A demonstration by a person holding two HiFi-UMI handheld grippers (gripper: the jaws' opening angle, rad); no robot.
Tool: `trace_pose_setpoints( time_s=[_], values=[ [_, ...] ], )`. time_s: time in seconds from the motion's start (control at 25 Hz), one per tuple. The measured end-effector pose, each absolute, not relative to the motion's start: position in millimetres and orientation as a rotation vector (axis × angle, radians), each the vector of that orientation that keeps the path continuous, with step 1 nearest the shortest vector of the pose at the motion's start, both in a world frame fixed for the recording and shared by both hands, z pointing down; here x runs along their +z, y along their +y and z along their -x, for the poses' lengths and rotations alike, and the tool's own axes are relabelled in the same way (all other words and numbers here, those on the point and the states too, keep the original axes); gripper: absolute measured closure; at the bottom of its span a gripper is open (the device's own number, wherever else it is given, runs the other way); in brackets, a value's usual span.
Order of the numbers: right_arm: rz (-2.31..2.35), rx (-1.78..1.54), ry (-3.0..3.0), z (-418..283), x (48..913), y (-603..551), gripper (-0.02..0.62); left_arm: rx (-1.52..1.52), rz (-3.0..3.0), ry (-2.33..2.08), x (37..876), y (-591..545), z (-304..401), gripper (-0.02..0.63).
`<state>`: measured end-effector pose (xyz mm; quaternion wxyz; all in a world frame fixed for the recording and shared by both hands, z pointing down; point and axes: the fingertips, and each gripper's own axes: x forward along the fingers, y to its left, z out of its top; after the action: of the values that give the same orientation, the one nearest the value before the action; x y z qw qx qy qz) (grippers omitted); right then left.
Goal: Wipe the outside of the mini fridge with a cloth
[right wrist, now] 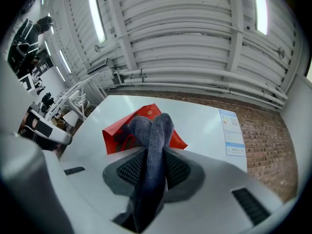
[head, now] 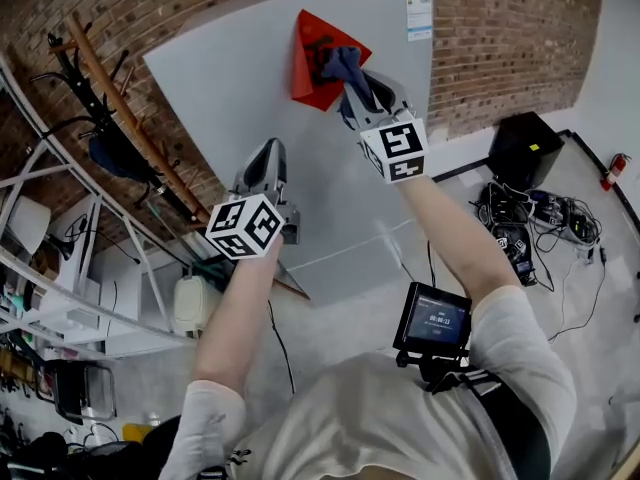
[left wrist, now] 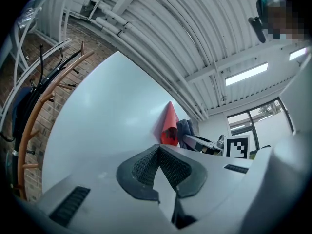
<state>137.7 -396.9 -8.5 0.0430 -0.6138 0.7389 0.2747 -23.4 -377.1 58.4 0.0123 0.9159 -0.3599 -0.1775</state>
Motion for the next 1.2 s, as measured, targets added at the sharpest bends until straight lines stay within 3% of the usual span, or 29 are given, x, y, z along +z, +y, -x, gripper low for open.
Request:
trace_pose_setpoints(
  time_s=[1.2],
  values=[
    [2.034, 0.782, 2.08, -315.1, -7.0, -416.4, 0.509, -0.536, -2.885, -1.07, 61.9, -401.7, -88.6, 0.603]
  ],
)
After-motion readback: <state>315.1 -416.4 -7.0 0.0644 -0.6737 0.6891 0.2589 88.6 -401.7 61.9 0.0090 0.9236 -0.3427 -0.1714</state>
